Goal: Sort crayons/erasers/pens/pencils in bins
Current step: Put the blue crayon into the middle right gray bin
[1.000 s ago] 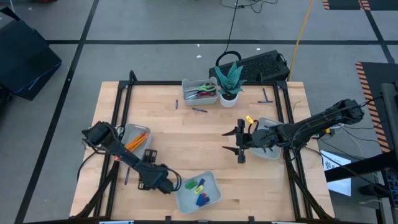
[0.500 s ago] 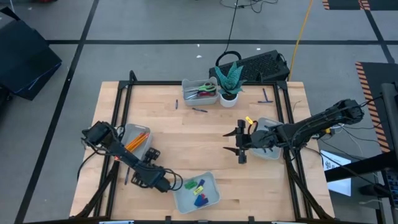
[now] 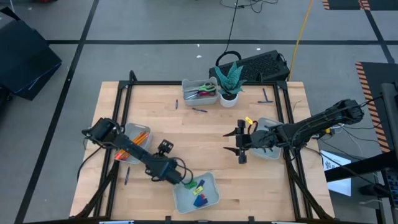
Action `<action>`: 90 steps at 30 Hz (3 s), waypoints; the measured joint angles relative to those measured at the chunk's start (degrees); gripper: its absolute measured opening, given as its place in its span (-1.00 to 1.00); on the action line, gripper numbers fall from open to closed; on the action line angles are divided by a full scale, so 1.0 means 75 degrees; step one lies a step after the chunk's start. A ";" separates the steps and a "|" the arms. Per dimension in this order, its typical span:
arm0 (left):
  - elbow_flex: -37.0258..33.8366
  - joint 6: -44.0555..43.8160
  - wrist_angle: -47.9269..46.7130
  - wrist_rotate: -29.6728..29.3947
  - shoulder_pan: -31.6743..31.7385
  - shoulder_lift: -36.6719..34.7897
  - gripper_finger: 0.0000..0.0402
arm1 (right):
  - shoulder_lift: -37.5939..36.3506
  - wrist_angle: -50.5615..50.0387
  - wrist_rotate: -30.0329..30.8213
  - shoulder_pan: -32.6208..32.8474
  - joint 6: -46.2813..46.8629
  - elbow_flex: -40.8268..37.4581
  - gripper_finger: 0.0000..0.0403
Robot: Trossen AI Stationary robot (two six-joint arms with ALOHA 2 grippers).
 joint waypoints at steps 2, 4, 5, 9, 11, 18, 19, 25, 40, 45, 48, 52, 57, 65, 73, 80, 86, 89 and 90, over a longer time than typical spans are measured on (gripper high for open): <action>0.0024 0.0430 -0.0139 0.0158 0.0135 0.0000 0.39 | 0.0000 0.0000 -0.0003 0.0000 0.0006 0.0000 0.15; 0.0027 0.1215 -0.0141 0.0155 0.0200 0.0000 0.36 | 0.0000 0.0002 -0.0003 0.0000 0.0071 0.0000 0.15; 0.0027 0.1677 -0.0117 0.0096 0.0226 0.0000 0.34 | 0.0000 0.0000 -0.0003 0.0000 0.0111 0.0000 0.15; 0.0030 0.3333 0.0405 -0.0183 0.0602 0.0000 0.24 | 0.0000 -0.0010 -0.0006 0.0000 0.0321 0.0000 0.15; 0.0030 0.3877 0.0777 -0.0194 0.0932 0.0000 0.18 | 0.0000 -0.0046 -0.0006 0.0000 0.0472 0.0000 0.15; 0.0016 0.5858 0.2004 0.0111 0.1950 0.0000 0.00 | 0.0000 -0.0191 -0.0606 -0.0163 0.1317 -0.0003 0.15; -0.0010 0.6223 0.2161 0.0355 0.2035 -0.0005 -0.02 | 0.0000 -0.0238 -0.0742 -0.0226 0.1491 -0.0002 0.15; -0.0113 0.7855 0.2683 0.1112 0.2360 -0.0052 -0.23 | 0.0000 -0.0682 -0.0985 -0.0506 0.1703 -0.0003 0.15; -0.0110 0.7033 0.3363 0.2079 0.2566 -0.0041 -0.90 | 0.0000 -0.0735 -0.0997 -0.0682 0.1352 -0.0003 0.15; -0.0061 0.5916 0.3584 0.2391 0.2754 -0.0069 -0.92 | 0.0000 -0.0729 -0.0876 -0.0682 0.0849 -0.0003 0.15; -0.0061 0.5226 0.3895 0.2807 0.2899 -0.0287 -0.92 | 0.0000 -0.0725 -0.0444 -0.0684 0.0498 -0.0003 0.15; -0.0124 0.4135 0.4972 0.3947 0.3176 -0.0992 -0.93 | 0.0003 -0.0408 -0.0208 -0.0737 0.0321 -0.0003 0.15; -0.1033 0.3134 0.8385 0.5165 0.3509 -0.1756 -0.93 | 0.0191 0.0859 -0.0164 -0.0754 0.0146 -0.0003 0.13; -0.2700 0.0996 1.3452 0.4396 0.3480 -0.1912 -0.94 | 0.1363 0.2731 -0.0778 -0.0610 0.0433 0.0001 0.07; -0.3059 0.0656 1.4585 0.3764 0.3241 -0.1932 -0.94 | 0.2107 0.4517 -0.0740 -0.0503 0.0263 0.0001 0.07; -0.3048 0.1111 1.5460 0.3201 0.3086 -0.1938 -0.91 | 0.2121 0.4690 -0.0731 -0.0565 0.0530 -0.0004 -0.01; -0.3048 0.1056 1.5671 0.3044 0.3080 -0.1938 -0.90 | 0.1994 0.4741 -0.0753 -0.0554 0.0398 -0.0003 -0.37; -0.3048 0.1038 1.5690 0.2997 0.3080 -0.1945 -0.90 | 0.1915 0.4736 -0.0738 -0.0551 0.0394 -0.0003 -0.56; -0.3048 0.1029 1.5695 0.2990 0.3076 -0.1953 -0.90 | 0.1893 0.4744 -0.0737 -0.0551 0.0382 -0.0003 -0.61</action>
